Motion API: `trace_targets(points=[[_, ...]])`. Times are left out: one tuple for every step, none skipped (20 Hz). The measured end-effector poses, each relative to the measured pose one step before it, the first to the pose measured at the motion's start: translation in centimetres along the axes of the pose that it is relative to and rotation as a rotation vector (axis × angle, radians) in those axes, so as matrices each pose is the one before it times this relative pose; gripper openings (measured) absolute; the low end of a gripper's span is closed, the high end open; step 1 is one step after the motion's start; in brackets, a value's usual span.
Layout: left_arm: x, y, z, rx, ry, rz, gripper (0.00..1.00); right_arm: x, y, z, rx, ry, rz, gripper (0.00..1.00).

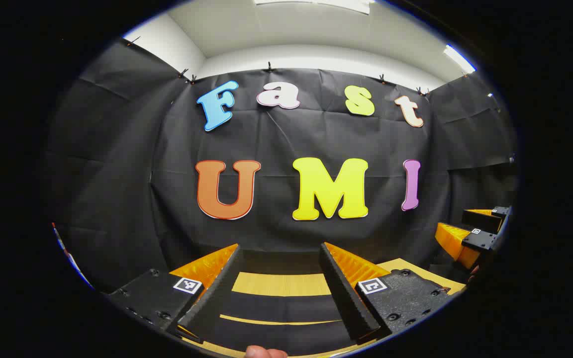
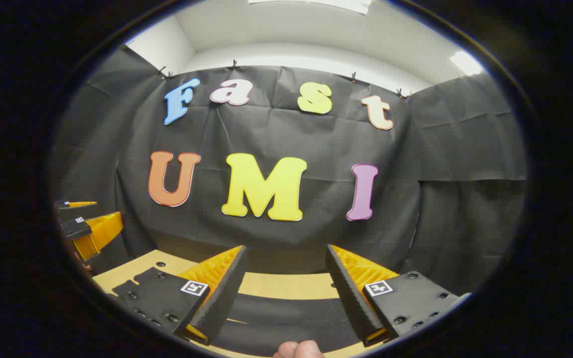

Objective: Grasp the waist and the cuffs of the jeans and fold them to make the two legs overlap; first hold the waist and fold one-third of the jeans toward the cuffs, then hold the cuffs and fold the remaining one-third in the same direction to finish folding.

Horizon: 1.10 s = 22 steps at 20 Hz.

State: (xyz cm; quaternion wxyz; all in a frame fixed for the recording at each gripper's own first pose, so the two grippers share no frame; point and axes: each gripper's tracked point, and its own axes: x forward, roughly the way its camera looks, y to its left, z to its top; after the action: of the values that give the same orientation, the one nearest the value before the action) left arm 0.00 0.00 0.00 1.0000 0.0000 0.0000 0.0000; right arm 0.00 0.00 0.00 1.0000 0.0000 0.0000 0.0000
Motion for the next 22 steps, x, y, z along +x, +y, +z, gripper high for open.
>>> trace_targets(points=[[-0.046, -0.033, 0.137, -0.00078, -0.00089, -0.00278, 0.98, 0.001, -0.092, 0.005, -0.00024, -0.00224, -0.00280, 0.98], [-0.081, -0.022, 0.085, -0.00216, -0.00074, -0.00232, 0.98, -0.114, -0.079, 0.126, -0.00056, 0.00119, -0.00492, 0.98], [-0.029, 0.054, 0.078, -0.00170, 0.00031, -0.00236, 0.98, -0.132, -0.029, -0.104, 0.00210, 0.00084, -0.00247, 0.99], [0.031, -0.008, -0.057, -0.00025, 0.00303, -0.00039, 0.98, -0.043, -0.056, 0.082, 0.00274, 0.00223, -0.00241, 0.98], [0.063, 0.133, 0.071, -0.00053, 0.00028, -0.00007, 0.98, -0.112, 0.046, -0.095, 0.00112, 0.00097, -0.00070, 0.99], [0.041, 0.051, 0.069, -0.00237, -0.00159, -0.00006, 1.00, -0.068, 0.026, 0.008, -0.00157, 0.00067, -0.00124, 0.99], [-0.121, -0.217, 0.058, -0.00263, -0.00153, -0.00127, 0.98, -0.228, -0.022, -0.065, -0.00189, 0.00091, 0.00033, 0.98], [0.001, -0.018, 0.096, -0.00077, -0.00185, -0.00204, 0.98, -0.047, 0.007, 0.013, -0.00101, -0.00091, -0.00063, 0.98], [-0.064, 0.077, 0.077, 0.00202, -0.00133, -0.00135, 0.98, 0.055, -0.030, 0.032, -0.00106, -0.00063, -0.00068, 0.99], [0.026, 0.064, 0.099, 0.00120, -0.00138, -0.00208, 0.98, -0.084, -0.007, 0.184, -0.00002, -0.00102, -0.00174, 0.98], [-0.012, 0.119, 0.110, -0.00067, 0.00031, -0.00206, 0.98, -0.158, -0.085, 0.265, 0.00018, -0.00255, -0.00318, 0.98], [0.011, 0.013, 0.131, -0.00053, -0.00059, -0.00217, 0.98, -0.023, 0.015, 0.233, 0.00136, -0.00195, -0.00371, 0.98], [-0.125, 0.174, -0.110, 0.00093, -0.00077, -0.00024, 0.98, -0.110, -0.101, -0.019, 0.00240, -0.00132, -0.00281, 0.98], [-0.036, 0.158, -0.298, 0.00133, 0.00109, -0.00260, 0.98, 0.019, 0.038, -0.021, 0.00363, 0.00116, -0.00297, 0.98], [-0.093, 0.210, 0.057, 0.00018, 0.00004, 0.00028, 1.00, -0.479, -0.399, -0.853, -0.00139, 0.00367, 0.00021, 0.99], [-0.003, 0.176, 0.017, -0.00127, 0.00001, -0.00165, 1.00, 0.065, -0.049, -0.066, -0.00299, 0.00107, -0.00093, 0.98], [0.001, -0.076, -0.039, -0.00461, 0.00072, -0.00327, 1.00, -0.095, -0.018, 0.023, 0.00155, 0.00277, 0.00296, 0.98], [0.138, 0.051, -0.075, -0.00706, -0.00159, -0.00383, 0.98, 0.064, -0.155, -0.092, -0.00248, 0.00314, -0.00107, 0.99], [0.157, 0.102, -0.308, -0.00604, 0.00748, -0.00571, 0.98, 0.175, -0.493, -0.229, -0.00428, 0.00287, -0.00506, 0.99], [0.096, 0.172, -0.479, -0.00534, 0.01180, -0.00234, 0.98, 0.232, -0.437, -0.367, -0.00055, 0.01013, -0.00273, 0.99], [0.423, 0.336, -0.701, -0.01910, 0.02009, 0.00078, 0.98, 0.122, -0.666, -0.812, 0.00763, 0.01970, -0.00308, 0.98], [0.376, -0.004, -0.908, -0.04268, 0.03009, -0.00138, 0.98, 0.245, -0.863, -0.907, 0.01419, 0.03101, 0.00248, 0.99]])
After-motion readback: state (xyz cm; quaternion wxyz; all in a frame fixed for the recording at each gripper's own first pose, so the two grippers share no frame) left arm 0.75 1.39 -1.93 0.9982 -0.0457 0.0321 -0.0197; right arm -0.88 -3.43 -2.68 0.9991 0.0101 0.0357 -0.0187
